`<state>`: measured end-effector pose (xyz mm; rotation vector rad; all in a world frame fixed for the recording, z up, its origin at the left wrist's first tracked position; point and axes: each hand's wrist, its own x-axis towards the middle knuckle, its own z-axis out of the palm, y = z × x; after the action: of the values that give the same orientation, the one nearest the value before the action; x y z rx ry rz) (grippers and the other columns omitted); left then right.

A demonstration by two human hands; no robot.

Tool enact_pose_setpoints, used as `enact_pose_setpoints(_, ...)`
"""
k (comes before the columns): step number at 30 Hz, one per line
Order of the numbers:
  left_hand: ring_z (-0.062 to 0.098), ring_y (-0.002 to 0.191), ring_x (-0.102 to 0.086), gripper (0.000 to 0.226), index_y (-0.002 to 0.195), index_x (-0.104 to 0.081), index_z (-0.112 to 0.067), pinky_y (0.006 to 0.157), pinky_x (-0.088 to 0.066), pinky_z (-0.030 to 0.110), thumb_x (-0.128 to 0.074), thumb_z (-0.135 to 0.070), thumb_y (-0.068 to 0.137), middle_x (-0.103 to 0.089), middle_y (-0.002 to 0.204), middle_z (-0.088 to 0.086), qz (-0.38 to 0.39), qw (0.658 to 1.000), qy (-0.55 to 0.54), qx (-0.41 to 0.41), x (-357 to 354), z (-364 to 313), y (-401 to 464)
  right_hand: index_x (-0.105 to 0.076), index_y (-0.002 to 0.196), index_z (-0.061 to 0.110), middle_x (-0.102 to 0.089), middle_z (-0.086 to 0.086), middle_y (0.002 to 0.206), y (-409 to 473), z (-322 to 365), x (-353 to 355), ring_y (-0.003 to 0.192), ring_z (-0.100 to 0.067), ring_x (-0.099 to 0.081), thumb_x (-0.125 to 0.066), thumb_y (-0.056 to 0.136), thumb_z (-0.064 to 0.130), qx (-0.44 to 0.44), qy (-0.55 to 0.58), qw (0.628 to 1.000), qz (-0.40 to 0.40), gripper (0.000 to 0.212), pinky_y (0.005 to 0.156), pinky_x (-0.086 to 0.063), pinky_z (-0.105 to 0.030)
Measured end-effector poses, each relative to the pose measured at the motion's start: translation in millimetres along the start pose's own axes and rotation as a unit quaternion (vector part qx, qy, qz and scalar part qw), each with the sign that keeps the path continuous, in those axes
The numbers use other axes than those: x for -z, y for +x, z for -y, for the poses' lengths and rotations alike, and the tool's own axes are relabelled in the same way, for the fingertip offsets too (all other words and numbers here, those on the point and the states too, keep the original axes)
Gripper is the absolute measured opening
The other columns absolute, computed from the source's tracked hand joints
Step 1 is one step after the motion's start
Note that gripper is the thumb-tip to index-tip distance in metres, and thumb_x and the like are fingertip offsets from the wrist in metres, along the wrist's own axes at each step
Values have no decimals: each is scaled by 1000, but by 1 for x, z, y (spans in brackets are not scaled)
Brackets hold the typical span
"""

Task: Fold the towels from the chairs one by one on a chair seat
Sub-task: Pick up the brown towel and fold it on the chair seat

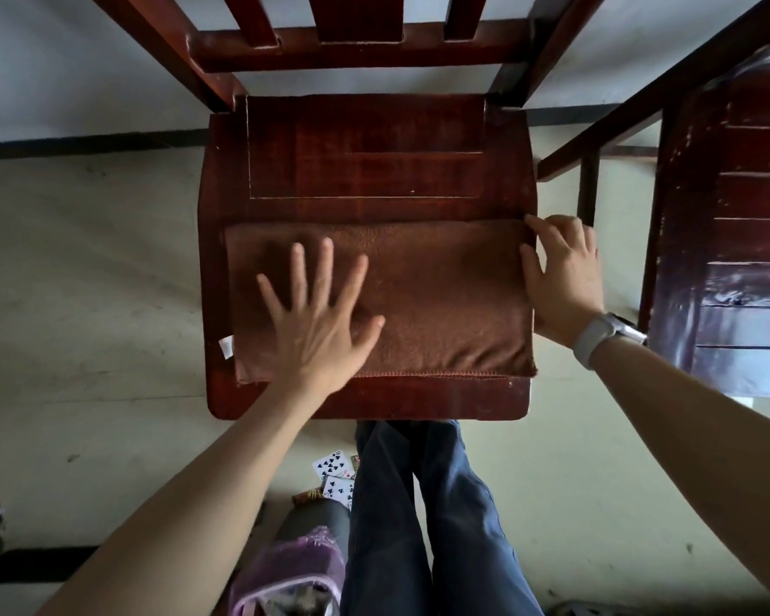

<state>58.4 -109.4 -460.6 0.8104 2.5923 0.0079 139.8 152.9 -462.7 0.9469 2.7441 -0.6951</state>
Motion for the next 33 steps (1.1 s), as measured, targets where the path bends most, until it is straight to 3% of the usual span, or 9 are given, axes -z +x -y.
enact_pose_setpoints(6,35,141,11,78,143,-2,-40,101,-3,72,-37,-68,79,16,151,-2,46,998,-19,42,-23,-25,-29,-55,114,11,-44,-13,120,31,-2,18,108,-29,-47,-59,83,14,-18,61,989,134,32,96,-43,-40)
enact_pose_setpoints(13,34,141,16,82,139,8,-44,102,-7,71,-41,-69,78,24,149,-4,91,995,-1,41,-14,-23,-25,-50,104,17,-59,-4,85,19,6,28,68,-11,-54,-61,82,11,-81,239,955,153,25,53,-40,-6)
enact_pose_setpoints(16,34,141,15,83,142,-1,-43,102,-7,72,-45,-68,77,21,151,-3,102,994,-13,38,-10,-24,-23,-51,121,5,-63,-8,94,5,6,28,79,-14,-59,-60,86,10,-168,338,905,198,36,64,-48,-15)
enact_pose_setpoints(20,35,142,7,85,143,-14,-40,101,-9,72,-57,-63,73,3,157,2,98,994,-44,29,-4,-24,-23,-59,92,-2,-60,-16,82,-10,8,29,78,-24,-55,-57,88,12,-168,261,931,192,14,76,-51,-42)
enact_pose_setpoints(25,30,140,-22,63,134,-44,-25,107,-23,57,-67,-43,77,-31,150,4,33,985,-164,48,13,-12,-24,-51,71,14,-59,-6,70,-22,43,46,61,-15,-58,-62,85,12,-143,282,932,179,18,56,-50,-22)
enact_pose_setpoints(27,29,128,-42,41,119,-59,-12,105,-34,42,-68,-26,81,-53,132,9,-17,956,-283,69,23,-3,-27,-50,67,17,-56,-1,64,-27,71,50,51,-6,-58,-63,84,10,-120,296,925,206,23,49,-51,-17)
enact_pose_setpoints(29,24,113,-55,26,109,-64,-8,96,-40,27,-64,-16,84,-64,114,8,-27,901,-410,136,35,8,-34,-53,71,17,-58,-3,70,-32,103,44,66,-14,-64,-66,82,12,-107,304,915,242,17,67,-57,-32)
enact_pose_setpoints(31,19,100,-61,22,110,-62,-7,88,-45,25,-56,-11,88,-66,107,10,21,786,-570,241,46,20,-41,-55,73,21,-60,-3,77,-38,141,33,80,-26,-64,-68,80,17,-98,292,913,267,16,77,-55,-43)
enact_pose_setpoints(33,15,83,-66,24,114,-56,-2,78,-51,28,-46,-9,93,-65,96,10,45,629,-708,318,53,34,-49,-52,70,23,-57,7,71,-43,179,14,71,-17,-60,-69,79,21,-84,265,925,258,20,69,-53,-33)
